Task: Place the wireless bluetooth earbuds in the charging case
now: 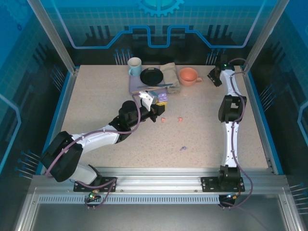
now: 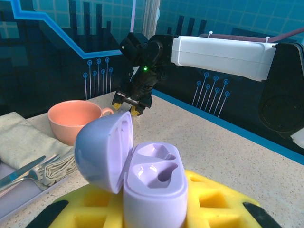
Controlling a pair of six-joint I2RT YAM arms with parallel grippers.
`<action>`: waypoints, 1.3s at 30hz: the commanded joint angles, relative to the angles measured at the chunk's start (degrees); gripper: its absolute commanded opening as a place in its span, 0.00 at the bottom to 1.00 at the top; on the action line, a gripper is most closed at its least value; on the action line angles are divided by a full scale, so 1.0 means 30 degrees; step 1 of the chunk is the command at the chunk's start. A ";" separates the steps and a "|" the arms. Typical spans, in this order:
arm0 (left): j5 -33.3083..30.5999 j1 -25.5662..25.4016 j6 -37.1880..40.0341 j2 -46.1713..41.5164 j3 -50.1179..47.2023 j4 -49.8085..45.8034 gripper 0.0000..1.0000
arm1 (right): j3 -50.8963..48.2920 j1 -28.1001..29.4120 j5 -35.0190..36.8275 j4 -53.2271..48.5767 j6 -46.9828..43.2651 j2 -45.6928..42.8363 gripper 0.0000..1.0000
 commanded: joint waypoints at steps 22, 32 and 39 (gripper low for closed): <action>0.0451 -0.0069 -0.0785 0.1038 0.0506 0.1660 0.00 | 0.1933 0.0418 -0.0453 0.0482 -0.0620 0.2479 0.49; 0.0435 -0.0066 -0.0927 0.1046 0.0295 0.1855 0.00 | 0.1988 0.1172 0.1044 -0.0433 -0.3270 0.2529 0.44; 0.0421 -0.0062 -0.1148 0.1072 0.0156 0.2014 0.00 | 0.1993 0.1269 0.1434 -0.0725 -0.3598 0.2496 0.39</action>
